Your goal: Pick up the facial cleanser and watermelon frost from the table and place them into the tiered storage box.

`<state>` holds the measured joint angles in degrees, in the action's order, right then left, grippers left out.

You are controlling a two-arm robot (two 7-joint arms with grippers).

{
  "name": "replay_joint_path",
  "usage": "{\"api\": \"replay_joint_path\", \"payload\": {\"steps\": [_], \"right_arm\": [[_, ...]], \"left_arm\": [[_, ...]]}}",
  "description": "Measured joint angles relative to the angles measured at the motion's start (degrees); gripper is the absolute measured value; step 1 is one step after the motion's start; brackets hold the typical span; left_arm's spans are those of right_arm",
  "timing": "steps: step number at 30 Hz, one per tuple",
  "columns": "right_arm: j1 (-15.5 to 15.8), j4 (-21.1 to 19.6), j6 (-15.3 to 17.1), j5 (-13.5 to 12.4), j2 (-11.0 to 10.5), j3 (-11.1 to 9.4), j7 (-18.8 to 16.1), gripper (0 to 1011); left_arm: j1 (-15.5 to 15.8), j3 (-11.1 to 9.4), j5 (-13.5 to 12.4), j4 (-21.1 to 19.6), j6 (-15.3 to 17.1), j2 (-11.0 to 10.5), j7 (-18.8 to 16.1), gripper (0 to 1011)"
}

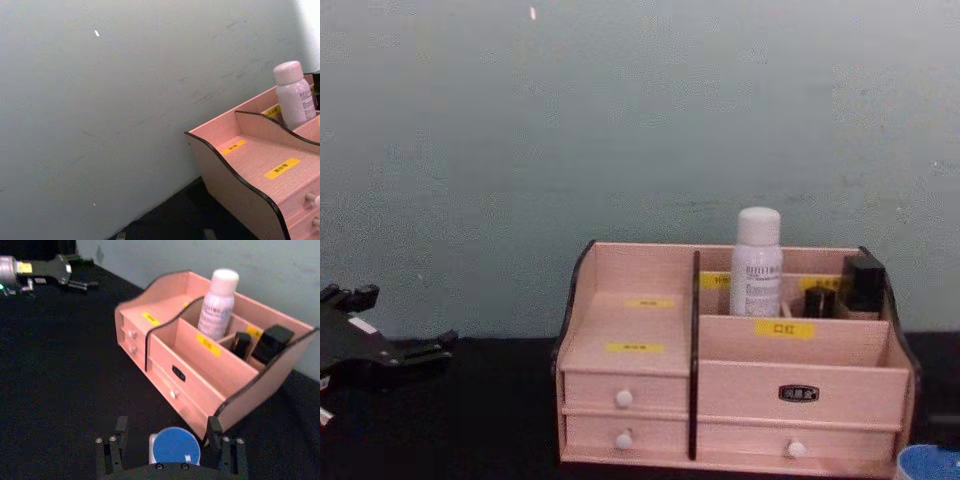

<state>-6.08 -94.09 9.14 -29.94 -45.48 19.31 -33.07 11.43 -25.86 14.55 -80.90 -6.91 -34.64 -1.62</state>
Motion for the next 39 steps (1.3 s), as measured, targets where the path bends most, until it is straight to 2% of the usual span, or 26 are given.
{"api": "replay_joint_path", "payload": {"steps": [15,39], "right_arm": [[-2.17,3.05,4.13,1.25,0.61,2.61,0.39,1000],[-4.04,5.43,5.87,1.77,1.86,4.53,0.70,1000]], "left_arm": [[0.00,0.00,0.00,0.00,0.00,0.00,0.00,1001],[0.00,0.00,0.00,0.00,0.00,0.00,0.00,1001]]}}
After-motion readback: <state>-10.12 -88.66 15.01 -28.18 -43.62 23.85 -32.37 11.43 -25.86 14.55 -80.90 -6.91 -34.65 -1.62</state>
